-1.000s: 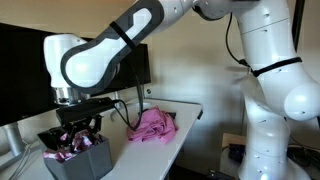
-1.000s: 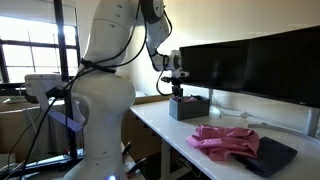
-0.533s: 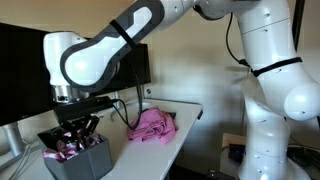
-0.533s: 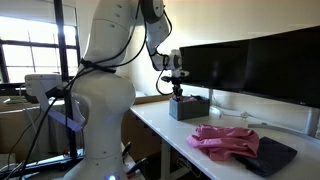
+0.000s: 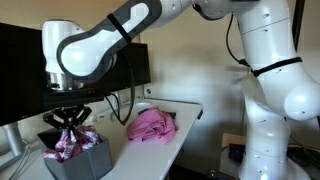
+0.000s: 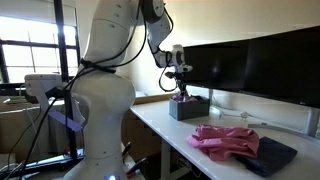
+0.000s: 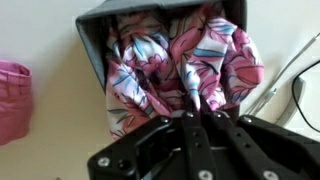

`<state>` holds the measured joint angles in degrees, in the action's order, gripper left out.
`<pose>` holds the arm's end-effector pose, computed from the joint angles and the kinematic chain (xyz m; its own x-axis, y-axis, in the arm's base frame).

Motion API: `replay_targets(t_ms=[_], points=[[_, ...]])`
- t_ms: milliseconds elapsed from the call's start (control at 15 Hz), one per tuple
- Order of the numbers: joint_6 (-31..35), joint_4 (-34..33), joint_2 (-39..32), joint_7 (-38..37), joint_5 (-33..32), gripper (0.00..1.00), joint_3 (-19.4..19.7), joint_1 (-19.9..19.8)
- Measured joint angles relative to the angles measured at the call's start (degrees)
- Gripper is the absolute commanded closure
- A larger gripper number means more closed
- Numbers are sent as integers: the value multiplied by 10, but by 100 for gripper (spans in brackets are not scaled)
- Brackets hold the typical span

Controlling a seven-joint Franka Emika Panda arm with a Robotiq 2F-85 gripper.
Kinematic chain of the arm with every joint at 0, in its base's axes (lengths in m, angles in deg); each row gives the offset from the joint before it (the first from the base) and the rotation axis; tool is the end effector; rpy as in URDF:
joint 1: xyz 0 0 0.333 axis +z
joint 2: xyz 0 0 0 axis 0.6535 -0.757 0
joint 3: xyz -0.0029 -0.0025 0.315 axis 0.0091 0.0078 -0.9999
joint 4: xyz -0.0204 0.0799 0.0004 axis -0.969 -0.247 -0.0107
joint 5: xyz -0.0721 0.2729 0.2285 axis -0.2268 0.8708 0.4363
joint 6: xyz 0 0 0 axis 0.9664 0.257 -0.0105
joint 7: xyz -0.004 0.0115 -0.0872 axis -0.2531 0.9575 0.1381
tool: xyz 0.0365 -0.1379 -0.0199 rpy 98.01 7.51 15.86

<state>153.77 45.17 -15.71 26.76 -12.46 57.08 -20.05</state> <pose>0.5508 0.2712 0.3599 0.9007 -0.3786 0.2131 -0.3690 -0.9256 -0.0848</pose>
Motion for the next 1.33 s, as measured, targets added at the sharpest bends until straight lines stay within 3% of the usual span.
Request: replay_targets(t_ms=[467,1067,1133,1267,1333], points=[[9,-30,-54,-88,-50,94,29,1],[0,-57,-133,-104,-50,95,42,6],[-5,-60,-135,-104,-50,68,42,6],[-12,-65,-136,-104,-49,68,42,7],[-14,-66,-136,-104,-49,62,42,7]])
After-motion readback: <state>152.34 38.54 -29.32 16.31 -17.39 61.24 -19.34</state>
